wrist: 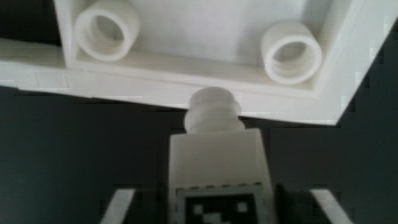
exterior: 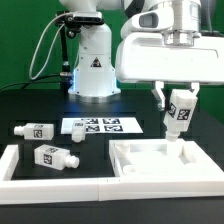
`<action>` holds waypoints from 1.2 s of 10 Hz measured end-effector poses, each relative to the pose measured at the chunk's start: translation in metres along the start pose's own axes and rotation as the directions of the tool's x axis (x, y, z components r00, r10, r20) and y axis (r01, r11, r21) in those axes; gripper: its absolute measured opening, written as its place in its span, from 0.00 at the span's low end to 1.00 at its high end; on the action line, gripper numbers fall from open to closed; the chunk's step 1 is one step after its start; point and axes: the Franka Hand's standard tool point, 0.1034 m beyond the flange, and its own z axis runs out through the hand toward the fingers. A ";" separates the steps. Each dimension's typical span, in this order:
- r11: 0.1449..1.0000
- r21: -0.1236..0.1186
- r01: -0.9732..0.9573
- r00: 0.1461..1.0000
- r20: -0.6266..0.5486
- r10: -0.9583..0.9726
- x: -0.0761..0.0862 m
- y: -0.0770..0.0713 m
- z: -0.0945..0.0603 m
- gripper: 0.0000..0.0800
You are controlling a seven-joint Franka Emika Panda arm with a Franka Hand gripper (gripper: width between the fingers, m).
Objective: Assemble one leg
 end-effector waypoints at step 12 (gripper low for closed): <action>1.000 0.019 0.014 0.984 -0.176 -0.010 -0.013 -0.027 0.030 0.35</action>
Offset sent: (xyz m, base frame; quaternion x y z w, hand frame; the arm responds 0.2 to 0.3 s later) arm 0.0000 0.0000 0.0000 0.0000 0.0650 0.0000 0.9979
